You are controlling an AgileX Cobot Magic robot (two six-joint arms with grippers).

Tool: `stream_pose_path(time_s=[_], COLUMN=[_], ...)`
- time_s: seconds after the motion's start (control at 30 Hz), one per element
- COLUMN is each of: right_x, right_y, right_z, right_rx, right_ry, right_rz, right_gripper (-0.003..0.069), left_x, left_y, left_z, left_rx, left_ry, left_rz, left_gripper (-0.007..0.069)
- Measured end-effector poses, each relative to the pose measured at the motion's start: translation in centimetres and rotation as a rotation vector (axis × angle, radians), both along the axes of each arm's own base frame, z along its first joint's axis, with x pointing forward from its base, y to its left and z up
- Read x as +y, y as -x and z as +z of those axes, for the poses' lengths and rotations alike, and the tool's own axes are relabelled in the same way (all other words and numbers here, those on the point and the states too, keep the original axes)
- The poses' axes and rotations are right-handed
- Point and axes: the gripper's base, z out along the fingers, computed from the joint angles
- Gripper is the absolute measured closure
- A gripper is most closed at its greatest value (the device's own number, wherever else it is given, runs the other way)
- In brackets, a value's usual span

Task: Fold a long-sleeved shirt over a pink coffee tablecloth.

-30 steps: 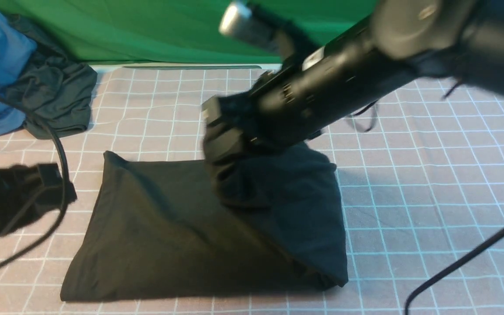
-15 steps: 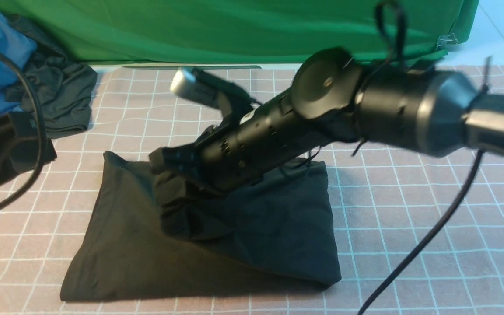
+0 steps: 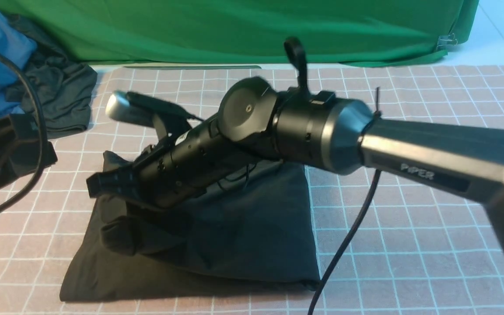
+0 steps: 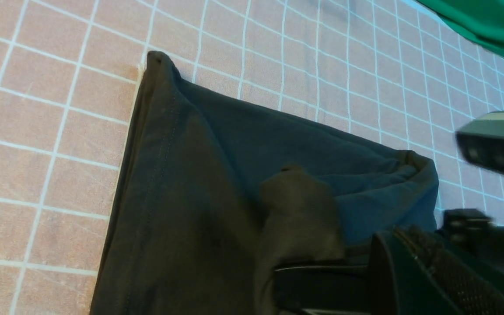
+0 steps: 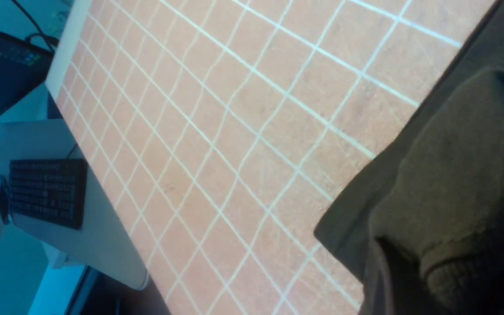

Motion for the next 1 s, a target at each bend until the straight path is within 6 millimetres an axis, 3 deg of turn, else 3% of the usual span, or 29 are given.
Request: stream_pose_path(time_s=[0.1, 0.2, 0.27, 0.3, 0.37, 0.47, 0.57, 0.77, 0.9, 1.0], right_x=[0.1, 0.3, 0.4, 0.4, 0.2, -0.7, -3.2, -12.0, -17.1, -20.3], right_y=[0.0, 0.1, 0.1, 0.1, 0.0, -0.5, -1.9, -4.3, -4.4, -3.4], right_z=[-0.2, 0.0, 0.0, 0.0, 0.2, 1.2, 3.2, 8.1, 11.9, 14.0], right_rx=[-0.003, -0.013, -0.014, -0.016, -0.032, -0.064, -0.106, -0.176, -0.264, -0.294], right_ry=[0.001, -0.007, -0.008, -0.007, -0.004, 0.021, 0.09, 0.369, 0.478, 0.514], right_rz=[0.002, 0.006, 0.008, 0.009, 0.042, 0.097, 0.15, 0.174, 0.076, 0.007], right_gripper=[0.0493, 0.0386, 0.0251, 0.0242, 0.0145, 0.0123, 0.0186, 0.0576, 0.0618, 0.0619], left_x=[0.0, 0.0, 0.0, 0.0, 0.0, 0.0, -0.1, -0.7, -1.0, -1.0], left_y=[0.0, 0.0, 0.0, 0.0, 0.0, 0.0, 0.0, -0.8, -2.3, -3.7], left_z=[0.0, 0.0, 0.0, 0.0, 0.0, 0.0, 0.0, -0.4, -2.0, -3.4], left_rx=[0.0, -0.001, -0.002, -0.002, -0.007, -0.006, 0.0, 0.038, 0.142, 0.209], left_ry=[0.0, 0.0, 0.0, 0.0, -0.001, 0.0, 0.015, 0.118, 0.185, 0.189], left_rz=[0.0, 0.0, 0.002, 0.002, 0.005, 0.004, 0.001, -0.046, -0.098, -0.113], left_gripper=[0.061, 0.061, 0.061, 0.061, 0.061, 0.061, 0.061, 0.061, 0.061, 0.061])
